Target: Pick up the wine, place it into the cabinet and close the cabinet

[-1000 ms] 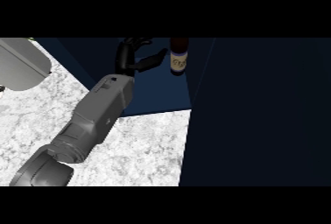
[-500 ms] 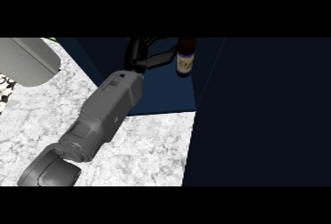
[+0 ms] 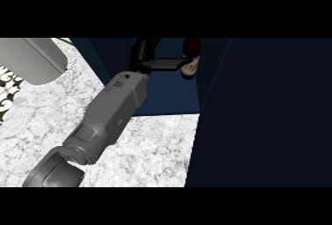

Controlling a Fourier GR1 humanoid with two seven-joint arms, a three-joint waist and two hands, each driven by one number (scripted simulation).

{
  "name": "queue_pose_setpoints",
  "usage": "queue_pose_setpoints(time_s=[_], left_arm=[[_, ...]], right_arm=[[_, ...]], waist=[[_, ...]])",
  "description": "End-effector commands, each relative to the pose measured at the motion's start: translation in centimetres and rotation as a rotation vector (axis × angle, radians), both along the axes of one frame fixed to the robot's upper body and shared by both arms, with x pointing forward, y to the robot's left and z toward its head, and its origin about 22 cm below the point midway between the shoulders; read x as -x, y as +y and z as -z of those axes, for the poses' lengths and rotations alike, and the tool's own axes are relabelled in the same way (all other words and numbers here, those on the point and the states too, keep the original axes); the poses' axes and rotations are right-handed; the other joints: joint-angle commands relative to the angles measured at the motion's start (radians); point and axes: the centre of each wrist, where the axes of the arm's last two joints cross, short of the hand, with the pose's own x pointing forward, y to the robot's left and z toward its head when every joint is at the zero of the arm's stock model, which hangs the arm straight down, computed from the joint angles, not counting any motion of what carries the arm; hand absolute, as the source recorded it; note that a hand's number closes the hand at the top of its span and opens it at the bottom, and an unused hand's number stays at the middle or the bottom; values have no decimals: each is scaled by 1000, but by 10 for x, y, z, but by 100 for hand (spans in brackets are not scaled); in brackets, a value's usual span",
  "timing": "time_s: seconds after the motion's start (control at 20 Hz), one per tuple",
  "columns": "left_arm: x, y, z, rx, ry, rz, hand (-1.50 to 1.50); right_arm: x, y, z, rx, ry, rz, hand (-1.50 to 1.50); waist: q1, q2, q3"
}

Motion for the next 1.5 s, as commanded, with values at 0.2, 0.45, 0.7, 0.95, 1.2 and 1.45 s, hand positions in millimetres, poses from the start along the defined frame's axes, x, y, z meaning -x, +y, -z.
queue_pose_setpoints(time_s=[0.2, 0.45, 0.7, 0.95, 1.2, 1.45], left_arm=[[11, 2, 14, 59, 2, 75, -150], [29, 2, 30, 127, 3, 142, -150], [56, 2, 49, 150, 36, 191, -150], [88, 18, 72, 170, 85, 185, -150], [131, 21, 87, 177, 87, 172, -150], [173, 29, 89, 216, 105, 181, -150]], right_arm=[[29, -3, -42, -99, 17, -20, -150], [24, -9, -45, -70, 17, -16, -150], [23, -7, -41, -90, -1, 23, -150], [27, -8, -42, -74, 16, 25, -150], [30, -9, -45, -91, 19, 2, -150], [24, -14, -43, -39, 14, -1, -150]], waist=[[27, -15, -1], [31, -15, 0], [55, -23, 0], [61, -21, 0], [57, -19, 1], [50, -11, 2]])
